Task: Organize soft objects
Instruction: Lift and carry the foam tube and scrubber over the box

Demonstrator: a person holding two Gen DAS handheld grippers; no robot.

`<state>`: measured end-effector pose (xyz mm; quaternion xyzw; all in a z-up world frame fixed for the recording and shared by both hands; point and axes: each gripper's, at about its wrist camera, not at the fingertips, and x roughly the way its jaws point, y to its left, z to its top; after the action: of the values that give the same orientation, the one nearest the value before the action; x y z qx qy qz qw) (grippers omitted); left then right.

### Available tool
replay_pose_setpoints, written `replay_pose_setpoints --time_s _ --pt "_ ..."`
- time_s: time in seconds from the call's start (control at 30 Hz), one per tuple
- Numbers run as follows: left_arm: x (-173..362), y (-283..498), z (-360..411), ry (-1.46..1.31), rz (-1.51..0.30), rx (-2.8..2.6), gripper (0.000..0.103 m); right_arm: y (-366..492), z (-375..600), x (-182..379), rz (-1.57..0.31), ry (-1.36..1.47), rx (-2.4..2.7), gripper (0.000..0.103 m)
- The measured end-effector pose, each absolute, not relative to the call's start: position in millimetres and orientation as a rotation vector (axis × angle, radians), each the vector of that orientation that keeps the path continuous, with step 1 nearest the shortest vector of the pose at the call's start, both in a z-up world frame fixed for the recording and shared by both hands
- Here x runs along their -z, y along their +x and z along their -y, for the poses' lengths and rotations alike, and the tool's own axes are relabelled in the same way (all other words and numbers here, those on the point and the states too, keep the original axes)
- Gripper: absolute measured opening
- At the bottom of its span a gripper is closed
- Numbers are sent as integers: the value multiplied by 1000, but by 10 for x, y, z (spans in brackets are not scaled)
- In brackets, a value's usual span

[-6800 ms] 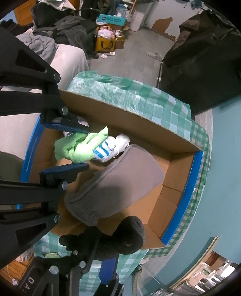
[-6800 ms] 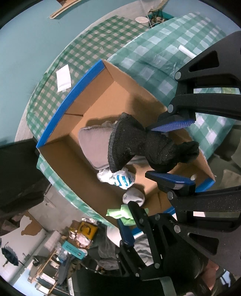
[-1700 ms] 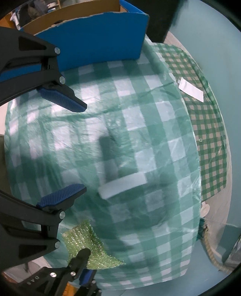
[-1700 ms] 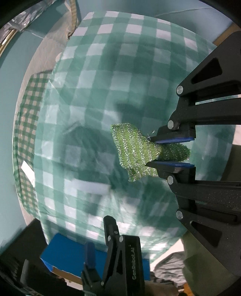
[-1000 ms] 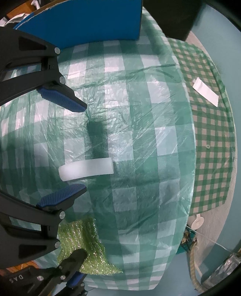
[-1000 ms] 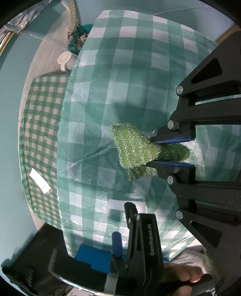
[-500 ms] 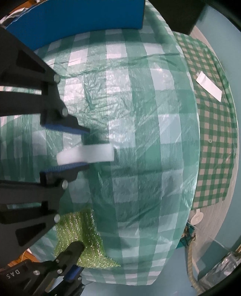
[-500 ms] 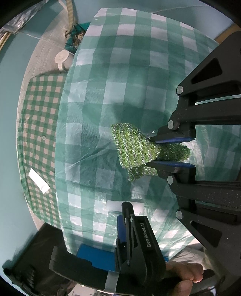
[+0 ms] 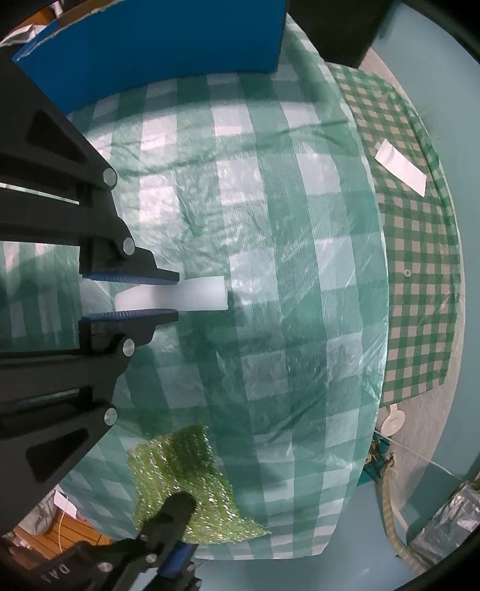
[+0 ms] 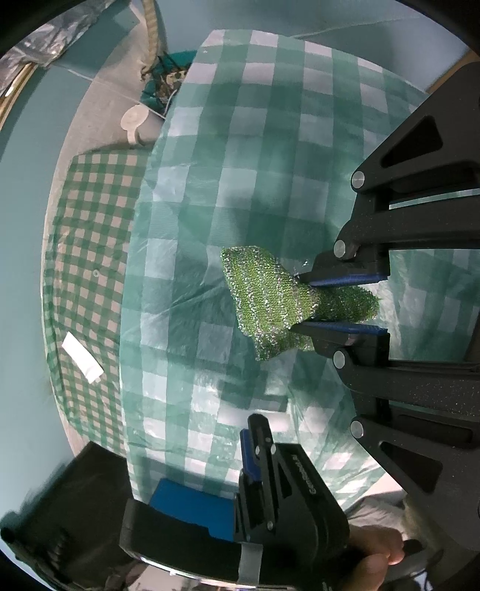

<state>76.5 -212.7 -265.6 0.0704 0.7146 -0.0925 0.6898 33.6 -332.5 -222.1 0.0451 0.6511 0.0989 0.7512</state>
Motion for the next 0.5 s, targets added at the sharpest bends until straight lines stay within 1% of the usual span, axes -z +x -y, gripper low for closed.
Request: replay_pose_setpoints --time_s 0.17,0.5 --pt "2498 702 2010 187 -1568 212 12 310 3250 2094 -1419 76 -217 15" --pt "2004 514 1759 253 -1475 228 12 256 3072 1757 -1393 34 -216 15"
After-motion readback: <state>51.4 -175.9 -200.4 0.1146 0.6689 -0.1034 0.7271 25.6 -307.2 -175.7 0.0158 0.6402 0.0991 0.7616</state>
